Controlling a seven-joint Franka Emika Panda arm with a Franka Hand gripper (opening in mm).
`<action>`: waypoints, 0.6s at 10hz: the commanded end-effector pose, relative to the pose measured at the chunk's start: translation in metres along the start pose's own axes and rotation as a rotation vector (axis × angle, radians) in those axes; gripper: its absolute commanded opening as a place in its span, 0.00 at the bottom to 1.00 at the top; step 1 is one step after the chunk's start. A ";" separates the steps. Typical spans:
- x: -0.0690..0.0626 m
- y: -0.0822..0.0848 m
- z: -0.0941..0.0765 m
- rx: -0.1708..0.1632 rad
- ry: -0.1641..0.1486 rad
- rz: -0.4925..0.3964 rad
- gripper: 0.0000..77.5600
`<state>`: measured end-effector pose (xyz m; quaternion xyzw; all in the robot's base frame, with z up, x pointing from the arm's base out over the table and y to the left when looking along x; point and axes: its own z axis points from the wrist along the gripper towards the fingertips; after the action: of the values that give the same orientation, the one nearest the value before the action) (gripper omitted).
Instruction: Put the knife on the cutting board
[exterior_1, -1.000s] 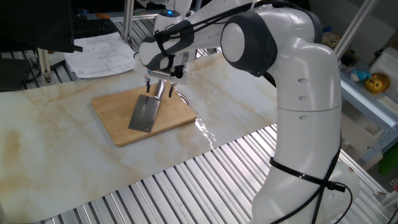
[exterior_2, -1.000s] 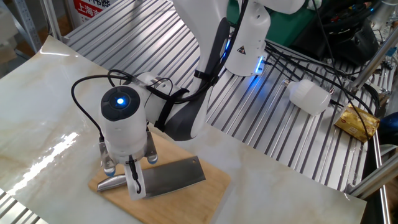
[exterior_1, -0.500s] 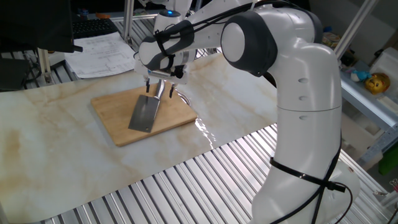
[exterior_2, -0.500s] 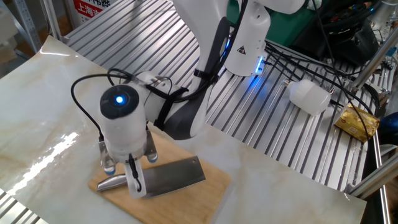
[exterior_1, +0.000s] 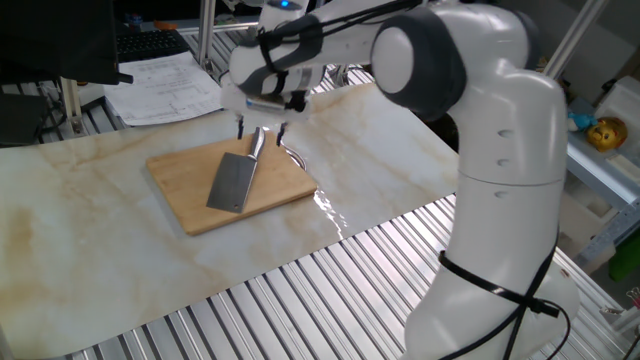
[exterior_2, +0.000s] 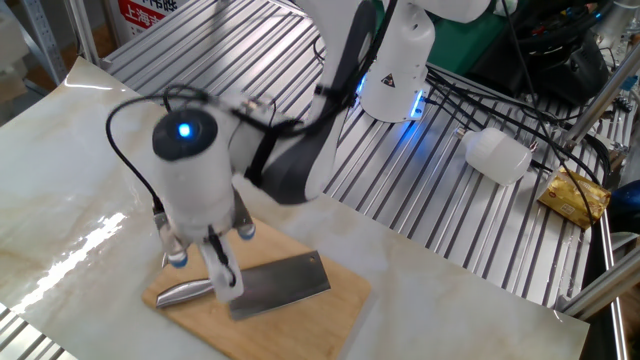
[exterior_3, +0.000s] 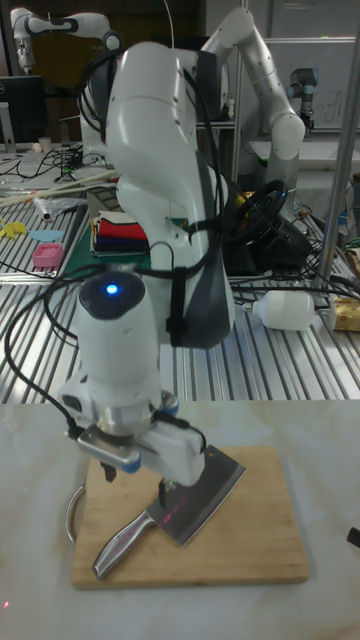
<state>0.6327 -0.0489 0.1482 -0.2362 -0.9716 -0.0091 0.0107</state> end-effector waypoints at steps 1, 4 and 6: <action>0.019 -0.013 -0.033 -0.001 0.008 -0.078 1.00; 0.027 -0.025 -0.048 0.005 0.019 -0.105 1.00; 0.026 -0.025 -0.048 0.080 0.003 -0.172 1.00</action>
<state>0.5983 -0.0590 0.1955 -0.1806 -0.9833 -0.0050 0.0198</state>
